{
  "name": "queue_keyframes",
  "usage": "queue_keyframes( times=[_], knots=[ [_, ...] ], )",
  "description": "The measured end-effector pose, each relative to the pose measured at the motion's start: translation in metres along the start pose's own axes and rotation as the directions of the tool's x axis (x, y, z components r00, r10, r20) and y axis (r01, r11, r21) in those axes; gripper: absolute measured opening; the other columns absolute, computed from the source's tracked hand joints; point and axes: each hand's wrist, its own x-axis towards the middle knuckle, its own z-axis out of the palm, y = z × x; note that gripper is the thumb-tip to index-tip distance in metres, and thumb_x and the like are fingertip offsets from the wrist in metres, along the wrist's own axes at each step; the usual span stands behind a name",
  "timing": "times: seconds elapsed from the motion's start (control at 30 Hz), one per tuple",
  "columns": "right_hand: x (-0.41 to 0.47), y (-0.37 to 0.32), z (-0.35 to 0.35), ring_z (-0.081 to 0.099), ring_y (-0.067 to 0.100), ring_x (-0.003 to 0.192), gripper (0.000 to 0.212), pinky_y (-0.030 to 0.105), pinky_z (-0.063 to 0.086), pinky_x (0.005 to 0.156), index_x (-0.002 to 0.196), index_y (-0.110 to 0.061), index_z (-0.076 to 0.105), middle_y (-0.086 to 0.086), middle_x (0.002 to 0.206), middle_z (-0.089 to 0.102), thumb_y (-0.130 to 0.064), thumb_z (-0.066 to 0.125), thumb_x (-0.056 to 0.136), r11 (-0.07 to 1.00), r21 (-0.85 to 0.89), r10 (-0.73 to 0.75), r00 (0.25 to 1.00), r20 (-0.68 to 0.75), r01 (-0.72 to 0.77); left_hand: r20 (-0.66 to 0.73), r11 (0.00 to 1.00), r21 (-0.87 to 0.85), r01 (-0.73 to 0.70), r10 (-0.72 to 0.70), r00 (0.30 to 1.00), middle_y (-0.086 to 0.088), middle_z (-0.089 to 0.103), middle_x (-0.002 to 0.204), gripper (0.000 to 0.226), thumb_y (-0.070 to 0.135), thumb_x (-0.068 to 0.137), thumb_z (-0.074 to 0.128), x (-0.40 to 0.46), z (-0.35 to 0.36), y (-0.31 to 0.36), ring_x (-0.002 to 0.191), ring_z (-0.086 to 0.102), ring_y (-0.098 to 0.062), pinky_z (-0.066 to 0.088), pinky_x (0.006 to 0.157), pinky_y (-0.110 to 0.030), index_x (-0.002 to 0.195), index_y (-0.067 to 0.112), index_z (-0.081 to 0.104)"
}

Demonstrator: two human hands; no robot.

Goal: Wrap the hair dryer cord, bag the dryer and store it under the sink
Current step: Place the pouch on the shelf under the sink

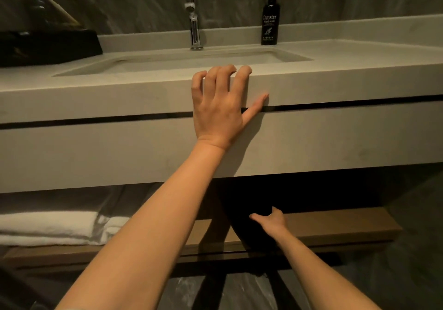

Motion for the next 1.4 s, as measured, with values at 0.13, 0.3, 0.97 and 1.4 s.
queue_keyframes(
  times=[0.13, 0.3, 0.97, 1.4],
  knots=[
    [0.004, 0.003, 0.005, 0.056, 0.031, 0.117, 0.063, 0.034, 0.046, 0.092, 0.129, -0.006, 0.051, 0.014, 0.126, 0.061, -0.029, 0.076, 0.076, 0.998, -0.049, -0.028, 1.0, -0.012, 0.027, -0.014, 1.0, 0.011, 0.003, -0.003, 1.0, -0.011, 0.067, 0.1, 0.049, 0.057, 0.089, 0.048, -0.001, 0.002, 0.0, 0.096, 0.058, -0.03, 0.032, 0.095, -0.04, 0.108, 0.017, 0.067],
    [-0.004, 0.008, 0.008, 0.043, 0.034, 0.128, 0.092, 0.037, 0.041, 0.1, 0.139, -0.002, 0.025, 0.019, 0.141, 0.043, -0.043, 0.076, 0.074, 0.995, -0.023, -0.098, 0.994, -0.039, 0.097, -0.012, 1.0, -0.002, 0.011, -0.011, 1.0, -0.011, 0.066, 0.101, 0.049, 0.057, 0.089, 0.047, -0.001, 0.003, -0.001, 0.099, 0.049, -0.027, 0.031, 0.096, -0.04, 0.109, 0.016, 0.067],
    [-0.004, 0.019, 0.014, 0.053, 0.025, 0.116, 0.067, 0.032, 0.048, 0.089, 0.128, -0.006, 0.044, 0.013, 0.13, 0.051, -0.034, 0.077, 0.076, 0.876, -0.36, -0.354, 0.935, -0.034, 0.319, 0.02, 1.0, 0.014, -0.008, 0.008, 1.0, -0.011, 0.067, 0.101, 0.048, 0.056, 0.088, 0.049, -0.001, 0.0, 0.0, 0.096, 0.061, -0.031, 0.032, 0.096, -0.04, 0.109, 0.017, 0.067],
    [-0.085, -0.025, -0.043, 0.051, 0.023, 0.119, 0.08, 0.035, 0.044, 0.098, 0.131, -0.012, 0.045, 0.006, 0.127, 0.057, -0.061, 0.066, 0.072, 0.804, -0.564, -0.331, 0.929, -0.163, 0.188, 0.271, 0.993, -0.101, 0.057, -0.028, 0.962, -0.012, 0.065, 0.11, 0.047, 0.053, 0.089, 0.051, 0.0, -0.013, -0.003, 0.11, 0.046, -0.024, 0.029, 0.099, -0.041, 0.117, 0.016, 0.06]
  ],
)
